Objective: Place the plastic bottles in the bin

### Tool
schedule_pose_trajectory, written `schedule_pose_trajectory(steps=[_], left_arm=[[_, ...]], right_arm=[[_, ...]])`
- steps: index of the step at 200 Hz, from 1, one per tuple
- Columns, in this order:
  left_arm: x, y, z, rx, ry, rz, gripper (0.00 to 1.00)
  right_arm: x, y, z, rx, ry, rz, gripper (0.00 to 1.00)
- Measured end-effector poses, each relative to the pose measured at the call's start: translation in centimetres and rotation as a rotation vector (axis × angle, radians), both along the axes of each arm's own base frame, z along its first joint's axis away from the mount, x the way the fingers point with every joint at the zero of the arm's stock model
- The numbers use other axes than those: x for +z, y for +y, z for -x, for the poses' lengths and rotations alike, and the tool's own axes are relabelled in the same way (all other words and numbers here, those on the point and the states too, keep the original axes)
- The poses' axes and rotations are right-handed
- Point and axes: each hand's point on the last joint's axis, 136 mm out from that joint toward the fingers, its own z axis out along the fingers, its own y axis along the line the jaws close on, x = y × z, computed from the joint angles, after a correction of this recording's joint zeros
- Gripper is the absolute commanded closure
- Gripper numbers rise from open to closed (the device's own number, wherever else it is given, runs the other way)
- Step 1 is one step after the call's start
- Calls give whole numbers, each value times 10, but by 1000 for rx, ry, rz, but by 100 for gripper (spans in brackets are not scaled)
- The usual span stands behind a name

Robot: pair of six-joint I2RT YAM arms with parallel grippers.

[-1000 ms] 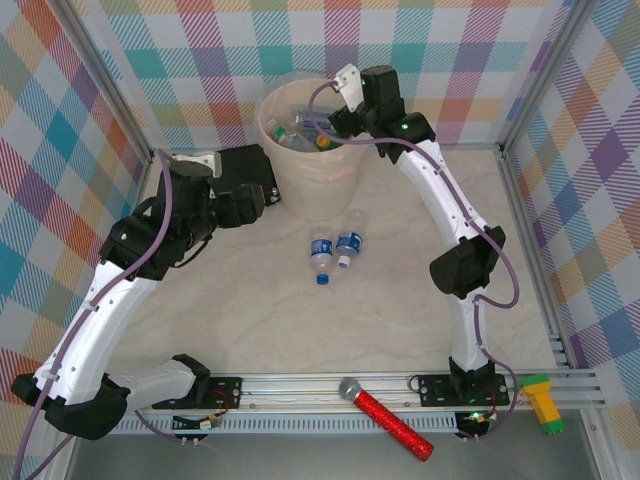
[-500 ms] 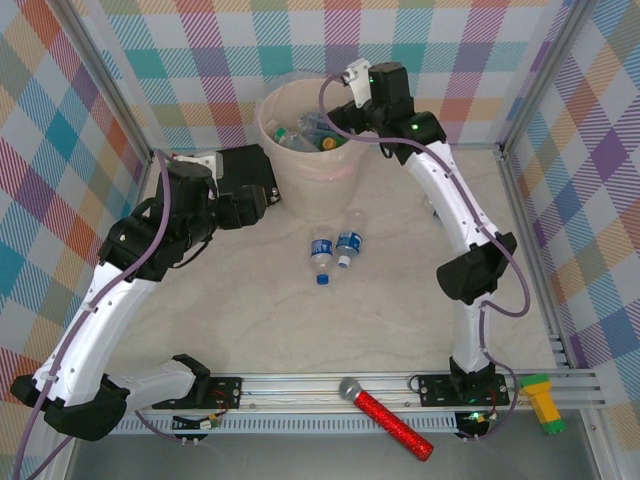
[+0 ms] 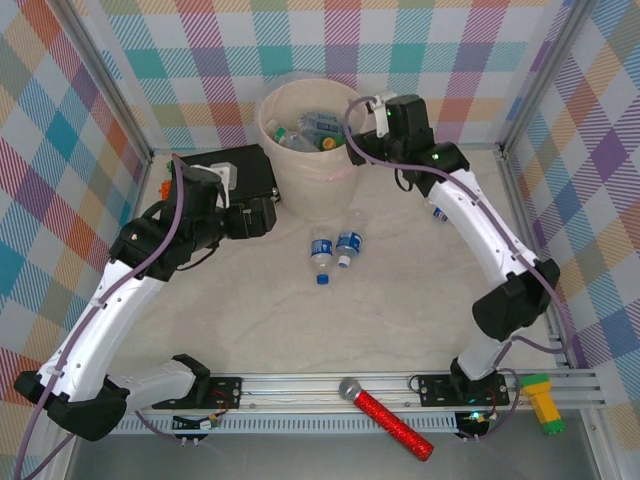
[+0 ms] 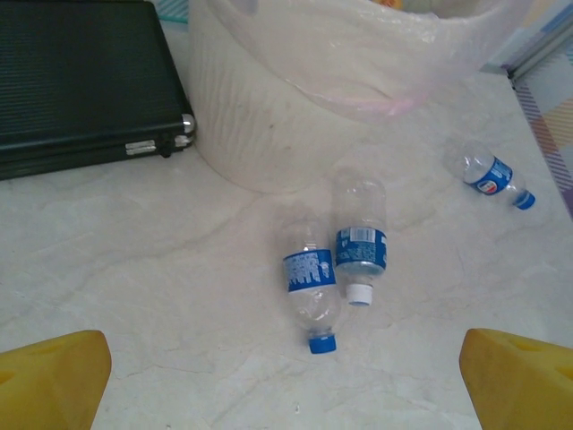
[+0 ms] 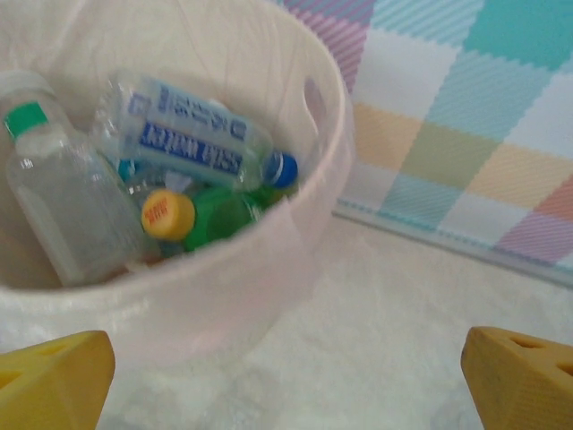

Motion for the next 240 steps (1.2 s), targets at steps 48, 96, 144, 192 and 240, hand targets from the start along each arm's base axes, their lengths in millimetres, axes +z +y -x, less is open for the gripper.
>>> schedule_pose_trajectory(steps=[48, 96, 144, 192, 240], left_arm=[[-13, -8, 6, -44, 44, 16, 1], [-39, -13, 11, -41, 125, 42, 6], [-71, -21, 12, 20, 216, 70, 9], [-116, -45, 15, 61, 308, 53, 14], [-166, -86, 22, 57, 384, -31, 22]], right_arm=[[-15, -26, 40, -78, 45, -69, 1], [-28, -40, 70, -110, 82, -134, 1], [-77, -36, 84, -95, 199, -146, 1], [-91, -34, 101, -77, 239, -194, 1], [-81, -47, 131, -63, 194, -249, 1]])
